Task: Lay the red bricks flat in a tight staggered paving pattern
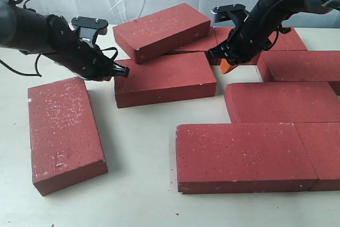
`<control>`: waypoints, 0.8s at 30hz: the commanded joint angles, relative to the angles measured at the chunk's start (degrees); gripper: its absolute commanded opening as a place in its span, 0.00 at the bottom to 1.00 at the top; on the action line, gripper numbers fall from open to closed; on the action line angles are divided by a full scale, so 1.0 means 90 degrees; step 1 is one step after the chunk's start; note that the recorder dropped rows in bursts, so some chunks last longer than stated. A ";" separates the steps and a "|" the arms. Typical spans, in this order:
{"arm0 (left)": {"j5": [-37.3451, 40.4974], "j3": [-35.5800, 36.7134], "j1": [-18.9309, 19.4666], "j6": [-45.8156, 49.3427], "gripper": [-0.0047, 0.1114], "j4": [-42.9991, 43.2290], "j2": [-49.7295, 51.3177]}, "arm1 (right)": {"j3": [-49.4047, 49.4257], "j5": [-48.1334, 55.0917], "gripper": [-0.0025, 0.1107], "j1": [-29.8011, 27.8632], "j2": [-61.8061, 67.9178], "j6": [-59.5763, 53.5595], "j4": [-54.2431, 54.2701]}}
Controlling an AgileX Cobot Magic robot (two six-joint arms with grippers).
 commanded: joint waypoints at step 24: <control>-0.0950 -0.0020 -0.0364 0.0029 0.04 -0.0896 0.0430 | 0.0196 -0.0061 0.01 -0.0116 -0.0741 -0.0084 -0.0103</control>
